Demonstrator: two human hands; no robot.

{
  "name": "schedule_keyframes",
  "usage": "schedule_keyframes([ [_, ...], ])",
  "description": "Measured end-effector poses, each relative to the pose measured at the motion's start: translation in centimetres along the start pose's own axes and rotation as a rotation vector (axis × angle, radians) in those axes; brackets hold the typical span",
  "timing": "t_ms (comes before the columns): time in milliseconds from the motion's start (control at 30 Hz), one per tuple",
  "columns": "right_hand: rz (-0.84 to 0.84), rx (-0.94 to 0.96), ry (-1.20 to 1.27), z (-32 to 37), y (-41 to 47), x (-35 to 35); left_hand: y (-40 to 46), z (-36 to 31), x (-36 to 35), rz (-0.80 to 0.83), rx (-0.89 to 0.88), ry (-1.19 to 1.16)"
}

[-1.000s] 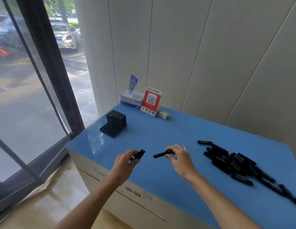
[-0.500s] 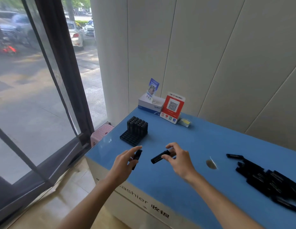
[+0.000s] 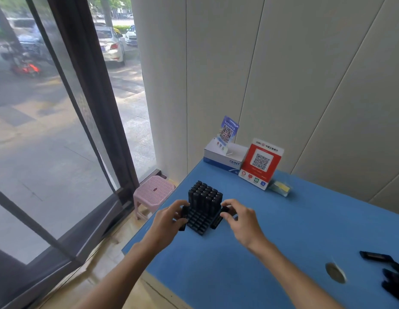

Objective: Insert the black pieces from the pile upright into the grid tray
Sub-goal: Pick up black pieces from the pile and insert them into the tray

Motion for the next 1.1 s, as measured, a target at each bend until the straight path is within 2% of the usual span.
schedule_keyframes([
  [300,-0.075,-0.068,-0.091,-1.9,2.1,-2.0,5.2,0.3,-1.3,0.058,-0.077,0.027],
  [533,-0.153,-0.102,-0.173,-1.6,3.3,-4.2,9.1,0.2,-1.4,0.120,-0.263,0.048],
  [667,-0.222,-0.160,-0.221,-0.9,3.8,-5.2,10.7,0.3,-1.4,0.186,-0.324,0.078],
  [933,-0.249,-0.242,-0.442,1.0,3.7,-7.6,12.6,1.2,-1.0,0.243,-0.471,0.105],
  [1100,-0.329,-0.302,-0.474,2.1,4.1,-8.9,13.1,2.1,-1.0,0.254,-0.544,0.100],
])
Point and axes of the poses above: each hand's wrist, its own y-axis towards the middle knuckle, its own x-axis out of the back of the hand, z = x × y, the point moved 1 cm from there along y, towards the middle knuckle, and after that the axes turned 15 degrees about x, right-handed, at the moved point
